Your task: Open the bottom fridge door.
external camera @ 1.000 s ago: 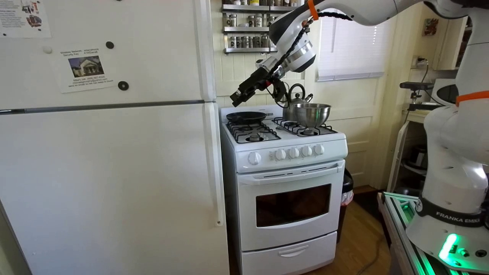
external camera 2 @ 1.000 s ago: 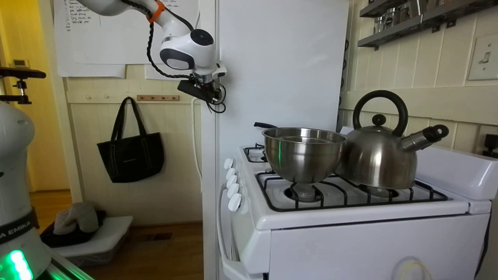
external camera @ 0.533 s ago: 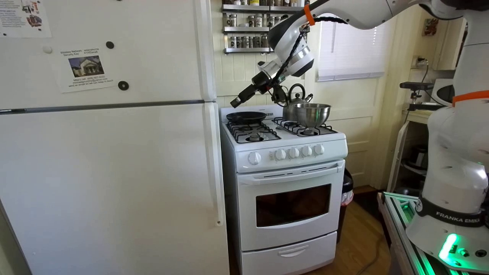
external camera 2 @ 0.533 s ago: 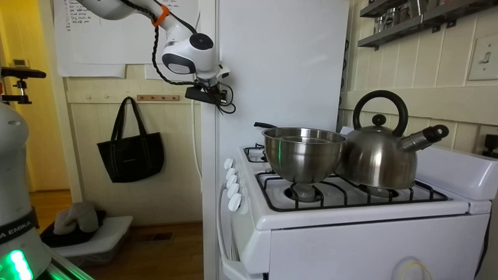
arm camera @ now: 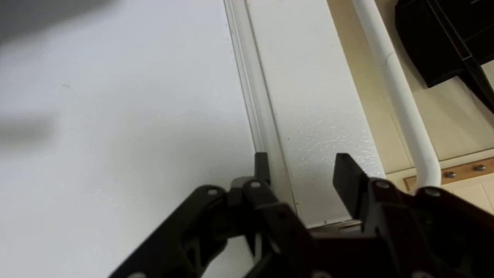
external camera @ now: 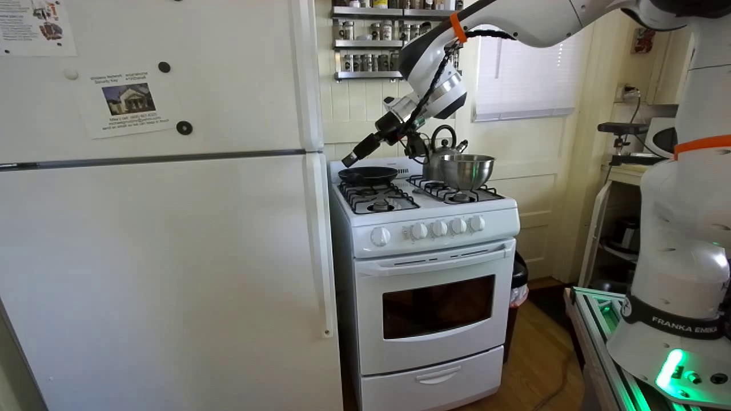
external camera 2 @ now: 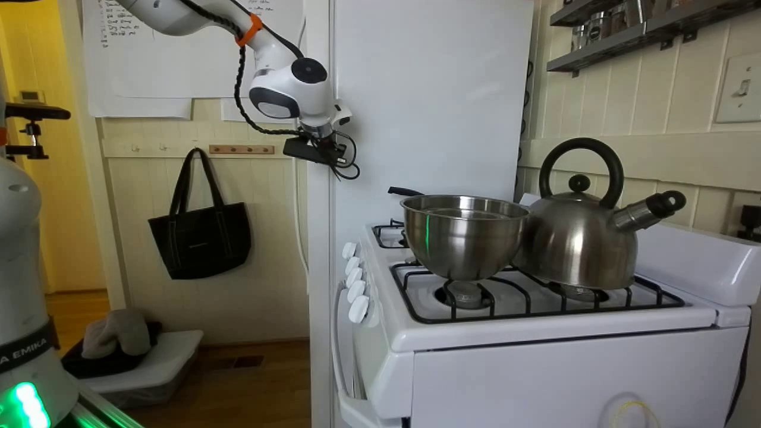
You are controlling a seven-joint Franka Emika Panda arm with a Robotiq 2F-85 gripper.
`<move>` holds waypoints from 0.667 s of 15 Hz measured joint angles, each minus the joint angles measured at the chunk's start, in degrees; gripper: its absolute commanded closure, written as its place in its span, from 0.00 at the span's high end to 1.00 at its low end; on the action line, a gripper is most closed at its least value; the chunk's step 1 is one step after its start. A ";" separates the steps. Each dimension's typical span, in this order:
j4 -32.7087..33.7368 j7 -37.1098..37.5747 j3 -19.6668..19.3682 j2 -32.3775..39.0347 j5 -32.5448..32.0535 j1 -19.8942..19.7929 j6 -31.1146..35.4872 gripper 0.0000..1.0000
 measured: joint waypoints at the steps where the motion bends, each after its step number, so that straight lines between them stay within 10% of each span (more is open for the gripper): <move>1: 0.00 0.00 0.00 0.00 0.01 -0.03 0.00 0.24; 5: 0.09 0.00 0.57 0.00 -0.37 -0.62 0.01 0.00; 10: 0.09 -0.88 1.83 0.43 -0.62 -0.79 0.99 0.00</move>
